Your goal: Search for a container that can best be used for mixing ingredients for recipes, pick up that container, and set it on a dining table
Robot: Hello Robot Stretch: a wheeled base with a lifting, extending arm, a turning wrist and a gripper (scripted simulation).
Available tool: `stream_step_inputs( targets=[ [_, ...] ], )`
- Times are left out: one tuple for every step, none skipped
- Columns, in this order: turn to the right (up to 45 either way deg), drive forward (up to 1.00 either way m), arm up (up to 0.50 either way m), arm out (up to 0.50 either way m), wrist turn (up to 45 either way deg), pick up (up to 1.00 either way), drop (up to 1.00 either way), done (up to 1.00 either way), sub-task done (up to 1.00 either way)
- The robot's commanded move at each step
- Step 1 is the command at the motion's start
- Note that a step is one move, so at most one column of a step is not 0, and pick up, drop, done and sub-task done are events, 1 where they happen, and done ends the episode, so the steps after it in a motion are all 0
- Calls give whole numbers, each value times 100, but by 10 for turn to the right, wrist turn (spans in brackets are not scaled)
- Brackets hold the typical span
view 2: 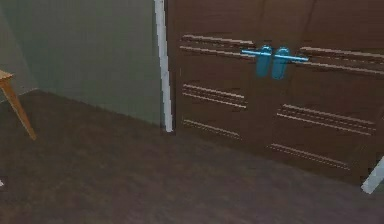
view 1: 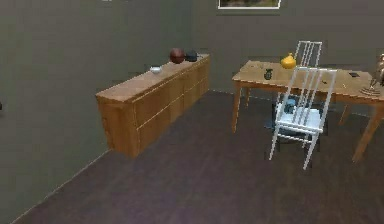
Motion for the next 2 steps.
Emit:
stream_step_inputs(
  targets=[
    [0,100,0,0,0,0,0,0,0],
    [30,0,0,0,0,0,0,0,0]
  ],
)
